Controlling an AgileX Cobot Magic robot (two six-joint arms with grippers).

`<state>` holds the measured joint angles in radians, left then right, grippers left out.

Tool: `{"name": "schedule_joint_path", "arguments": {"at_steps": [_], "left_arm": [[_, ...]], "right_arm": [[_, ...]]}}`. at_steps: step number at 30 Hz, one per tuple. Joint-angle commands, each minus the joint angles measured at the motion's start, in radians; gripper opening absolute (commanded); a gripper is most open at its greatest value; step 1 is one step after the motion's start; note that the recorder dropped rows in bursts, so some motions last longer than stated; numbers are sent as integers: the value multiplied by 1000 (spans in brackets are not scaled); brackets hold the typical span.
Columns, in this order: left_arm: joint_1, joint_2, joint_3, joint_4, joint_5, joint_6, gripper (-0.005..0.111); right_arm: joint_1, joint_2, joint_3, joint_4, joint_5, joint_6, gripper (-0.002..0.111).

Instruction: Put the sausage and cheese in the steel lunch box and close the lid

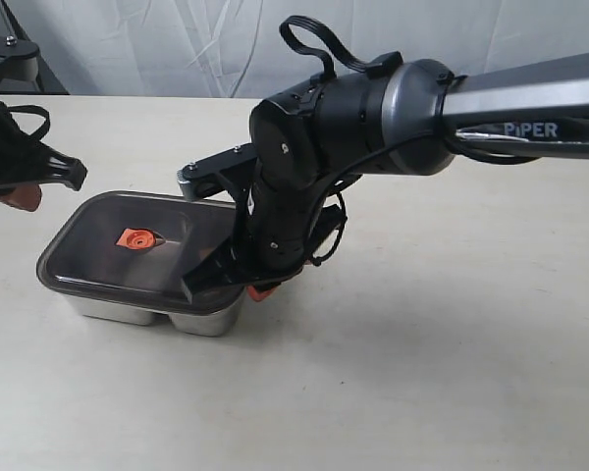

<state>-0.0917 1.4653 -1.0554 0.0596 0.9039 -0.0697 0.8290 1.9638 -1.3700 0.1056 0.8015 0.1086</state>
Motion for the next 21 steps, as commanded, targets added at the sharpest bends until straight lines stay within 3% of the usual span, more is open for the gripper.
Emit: {"name": "schedule_joint_path", "arguments": {"at_steps": [1,9,21], "left_arm": [[3,4,-5,7,-7,1,0],[3,50,-5,7,1,1,0],[3,87,-5,-95,19,95,0]], "right_arm": [[-3,-1,-4,-58,8,11,-1],[-3,-85,-29,-258,4,180,-1],[-3,-39,-102,-21,-28,29,-1]]}}
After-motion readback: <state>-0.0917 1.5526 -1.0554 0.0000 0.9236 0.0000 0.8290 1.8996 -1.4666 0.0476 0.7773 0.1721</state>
